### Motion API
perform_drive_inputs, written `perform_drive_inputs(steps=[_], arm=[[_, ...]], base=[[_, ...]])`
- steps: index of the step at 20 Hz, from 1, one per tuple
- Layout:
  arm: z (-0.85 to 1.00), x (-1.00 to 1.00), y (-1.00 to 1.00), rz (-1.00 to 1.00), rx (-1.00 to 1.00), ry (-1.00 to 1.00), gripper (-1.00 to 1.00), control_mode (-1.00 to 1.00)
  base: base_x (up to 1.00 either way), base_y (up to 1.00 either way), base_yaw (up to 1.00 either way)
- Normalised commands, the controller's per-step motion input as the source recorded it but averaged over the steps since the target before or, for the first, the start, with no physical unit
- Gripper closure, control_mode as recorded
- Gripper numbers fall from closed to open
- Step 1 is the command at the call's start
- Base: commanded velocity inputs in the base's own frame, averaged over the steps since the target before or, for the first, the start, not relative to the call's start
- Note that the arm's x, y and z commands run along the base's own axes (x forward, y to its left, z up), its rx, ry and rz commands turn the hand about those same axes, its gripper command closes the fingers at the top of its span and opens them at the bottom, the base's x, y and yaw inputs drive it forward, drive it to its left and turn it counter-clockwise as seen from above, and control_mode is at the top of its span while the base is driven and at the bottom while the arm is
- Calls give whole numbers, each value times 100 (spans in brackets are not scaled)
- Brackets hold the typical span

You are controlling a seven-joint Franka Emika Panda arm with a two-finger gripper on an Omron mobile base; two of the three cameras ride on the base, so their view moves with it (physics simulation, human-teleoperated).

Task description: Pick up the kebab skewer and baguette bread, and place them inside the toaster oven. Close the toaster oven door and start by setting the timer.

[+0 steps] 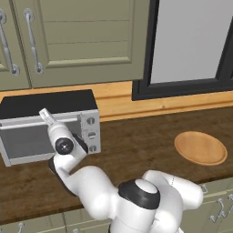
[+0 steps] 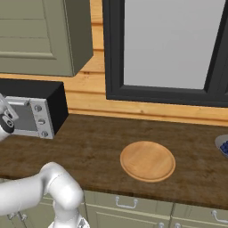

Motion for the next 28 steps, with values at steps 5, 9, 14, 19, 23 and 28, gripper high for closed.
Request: perform_drive_inputs(steps=[5,9,14,19,23,28], arm=[[0,-2,0,0,4,-3,-100,-100],[4,-3,0,0,5,-4,-100,-100],[9,-3,0,0,7,-1,-100,-100],[17,-17,0,0,7,0,-100,-100],[11,-63,0,0,1,0,-100,-100],[30,-67,-10,0,4,0,-100,-100]], base=[[0,0,0],[0,0,0],[0,0,0],[0,0,0],[0,0,0],[0,0,0]])
